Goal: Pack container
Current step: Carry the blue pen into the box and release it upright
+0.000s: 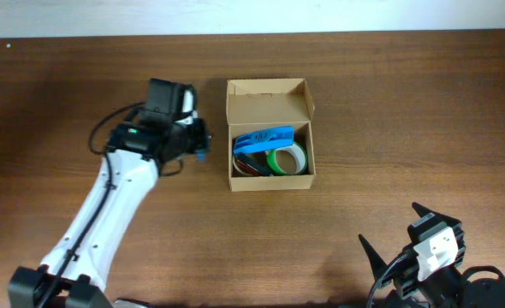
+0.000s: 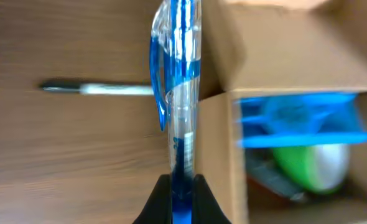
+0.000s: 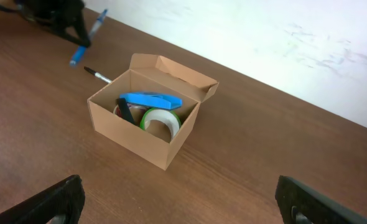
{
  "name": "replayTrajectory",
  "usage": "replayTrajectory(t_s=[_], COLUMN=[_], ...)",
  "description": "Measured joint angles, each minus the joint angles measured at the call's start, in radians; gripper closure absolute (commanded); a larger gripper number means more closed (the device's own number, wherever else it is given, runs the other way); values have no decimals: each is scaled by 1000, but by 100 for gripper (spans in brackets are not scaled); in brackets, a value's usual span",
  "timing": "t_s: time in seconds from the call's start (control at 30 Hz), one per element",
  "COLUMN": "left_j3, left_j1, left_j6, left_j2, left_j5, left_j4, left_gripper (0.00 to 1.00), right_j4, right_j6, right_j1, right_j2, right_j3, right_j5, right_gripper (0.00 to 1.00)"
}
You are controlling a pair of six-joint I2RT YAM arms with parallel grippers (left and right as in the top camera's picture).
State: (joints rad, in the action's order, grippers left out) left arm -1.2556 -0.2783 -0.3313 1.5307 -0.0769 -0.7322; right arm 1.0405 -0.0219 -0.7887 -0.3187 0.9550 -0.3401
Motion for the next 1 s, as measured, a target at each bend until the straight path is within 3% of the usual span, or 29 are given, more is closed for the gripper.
replayTrajectory(t_s=[0.23,0.6,0.77,1.0], left_j3=[0,0,0,0], left_j1=[-186,-373,-406,-411], left_j6=[-332,-1052,-1283,-1463], left_j2=[0,77,137,171], left_j5=[10,123,135,145], left_j4=[148,211,224,224], left_gripper=[98,98,98,98], right_j4=[0,0,0,0], right_j6=[0,0,0,0], right_j1=[0,0,0,0], right_j2=[0,0,0,0], right_j3=[0,0,0,0], right_j5=[0,0,0,0], right_gripper=[1,1,1,1])
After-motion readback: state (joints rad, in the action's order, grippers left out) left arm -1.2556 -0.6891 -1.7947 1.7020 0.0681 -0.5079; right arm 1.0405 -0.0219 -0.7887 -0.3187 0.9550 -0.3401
